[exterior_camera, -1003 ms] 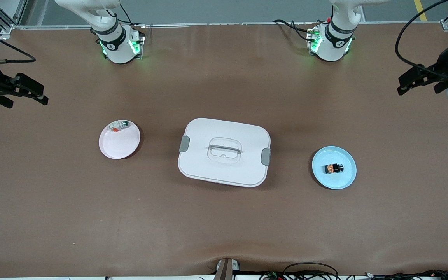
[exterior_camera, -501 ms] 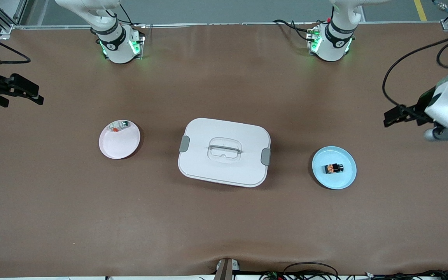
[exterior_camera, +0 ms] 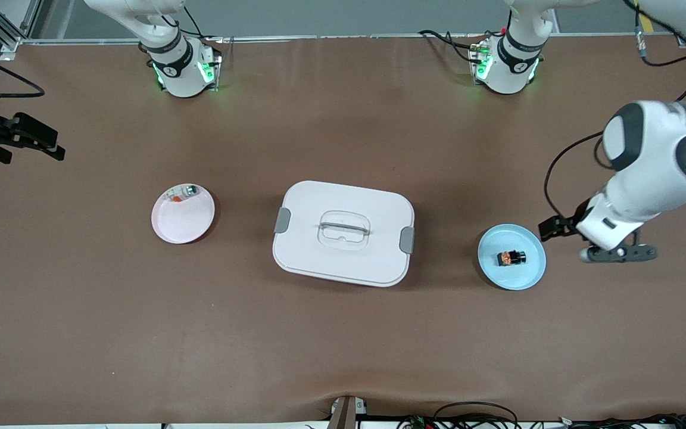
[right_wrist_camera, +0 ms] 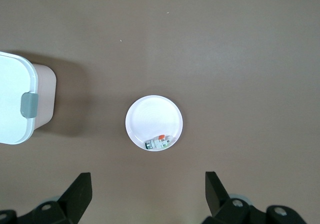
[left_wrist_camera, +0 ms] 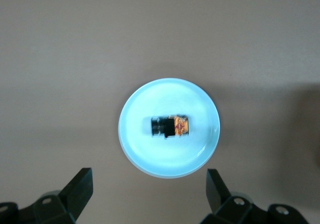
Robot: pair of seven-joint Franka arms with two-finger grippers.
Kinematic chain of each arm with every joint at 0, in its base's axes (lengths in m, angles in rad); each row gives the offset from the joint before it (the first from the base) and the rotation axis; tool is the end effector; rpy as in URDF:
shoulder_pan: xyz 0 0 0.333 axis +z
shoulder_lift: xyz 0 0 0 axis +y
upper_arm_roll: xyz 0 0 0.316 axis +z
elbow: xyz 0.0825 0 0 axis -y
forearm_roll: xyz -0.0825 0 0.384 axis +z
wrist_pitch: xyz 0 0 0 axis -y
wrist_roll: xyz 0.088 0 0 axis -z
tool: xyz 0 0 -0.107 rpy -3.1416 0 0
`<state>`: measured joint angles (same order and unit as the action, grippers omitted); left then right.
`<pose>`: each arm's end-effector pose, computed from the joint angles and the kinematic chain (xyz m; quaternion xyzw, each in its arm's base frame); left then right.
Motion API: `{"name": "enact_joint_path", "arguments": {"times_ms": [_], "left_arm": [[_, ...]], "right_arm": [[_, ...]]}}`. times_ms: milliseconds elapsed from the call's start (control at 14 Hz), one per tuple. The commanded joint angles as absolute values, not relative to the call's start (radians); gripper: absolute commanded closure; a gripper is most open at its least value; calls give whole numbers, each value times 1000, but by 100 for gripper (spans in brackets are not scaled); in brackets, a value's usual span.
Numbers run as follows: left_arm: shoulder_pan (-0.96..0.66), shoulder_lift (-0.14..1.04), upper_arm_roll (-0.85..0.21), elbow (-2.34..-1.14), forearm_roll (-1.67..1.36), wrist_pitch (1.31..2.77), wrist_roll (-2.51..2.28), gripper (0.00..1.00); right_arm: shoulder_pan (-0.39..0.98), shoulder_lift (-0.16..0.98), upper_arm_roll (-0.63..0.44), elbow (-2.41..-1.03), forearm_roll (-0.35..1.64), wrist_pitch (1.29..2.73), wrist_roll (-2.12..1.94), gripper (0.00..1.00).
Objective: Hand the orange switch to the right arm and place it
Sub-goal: 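Reach the left gripper down to the orange switch on the blue plate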
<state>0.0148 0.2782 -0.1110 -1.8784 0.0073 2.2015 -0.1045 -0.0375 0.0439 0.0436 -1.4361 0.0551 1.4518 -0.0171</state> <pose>0.6218 -0.0560 0.3687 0.9996 0.0045 0.0220 0.0144 0.5561 0.0092 0.6528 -0.9994 -0.0145 0.0139 0.0284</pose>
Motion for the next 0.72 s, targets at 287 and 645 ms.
{"name": "enact_joint_path", "arguments": {"times_ms": [287,645], "left_arm": [[-8,455,-114,-1924,8,2453,-117,0],[-11,512,-112,-1922,26,2488,-117,0]], "right_arm": [[-20,18,61,-1462,-40,1480,-34,0],[-26,21,57,-1465,-25,1491,-34,0]]}}
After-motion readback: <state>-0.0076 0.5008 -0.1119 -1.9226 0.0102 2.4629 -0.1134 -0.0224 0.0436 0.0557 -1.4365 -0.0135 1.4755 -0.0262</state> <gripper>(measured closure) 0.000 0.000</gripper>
